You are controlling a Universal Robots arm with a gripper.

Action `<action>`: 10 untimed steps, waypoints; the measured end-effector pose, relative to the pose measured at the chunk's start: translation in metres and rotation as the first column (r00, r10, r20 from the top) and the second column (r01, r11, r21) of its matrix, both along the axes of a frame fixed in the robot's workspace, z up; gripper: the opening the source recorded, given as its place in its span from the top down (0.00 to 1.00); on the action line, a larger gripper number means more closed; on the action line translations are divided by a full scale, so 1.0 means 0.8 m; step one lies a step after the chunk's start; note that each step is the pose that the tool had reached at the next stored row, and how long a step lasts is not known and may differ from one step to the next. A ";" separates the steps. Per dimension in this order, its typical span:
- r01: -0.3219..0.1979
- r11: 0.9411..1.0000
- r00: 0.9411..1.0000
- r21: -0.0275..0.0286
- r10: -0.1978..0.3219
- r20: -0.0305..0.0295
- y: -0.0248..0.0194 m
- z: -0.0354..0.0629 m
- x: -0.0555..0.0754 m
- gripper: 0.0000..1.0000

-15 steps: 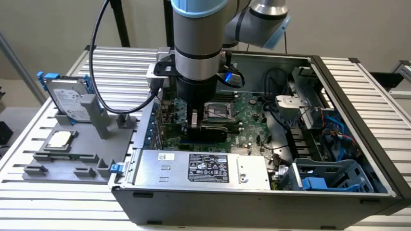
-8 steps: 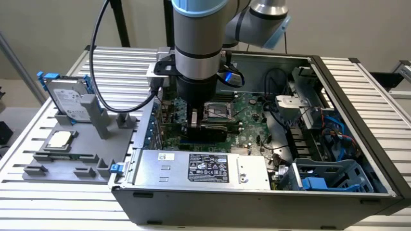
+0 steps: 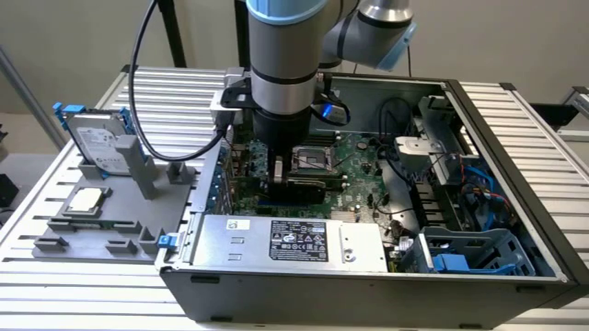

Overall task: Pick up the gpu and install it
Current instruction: 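Insert the gpu into the slot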

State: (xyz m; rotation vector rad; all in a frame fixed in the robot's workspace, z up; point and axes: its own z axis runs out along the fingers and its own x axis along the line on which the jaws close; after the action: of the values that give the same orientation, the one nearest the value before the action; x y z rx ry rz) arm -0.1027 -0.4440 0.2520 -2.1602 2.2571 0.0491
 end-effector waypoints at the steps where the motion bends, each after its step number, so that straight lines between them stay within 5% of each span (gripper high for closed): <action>1: 0.000 1.000 1.000 0.000 0.000 0.000 0.0000 0.000 0.000 1.00; 10: 0.001 1.000 1.000 0.002 -0.001 -0.001 0.0004 -0.004 0.000 1.00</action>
State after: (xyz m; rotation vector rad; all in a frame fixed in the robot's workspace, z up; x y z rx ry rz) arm -0.1029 -0.4437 0.2485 -2.1583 2.2576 0.0519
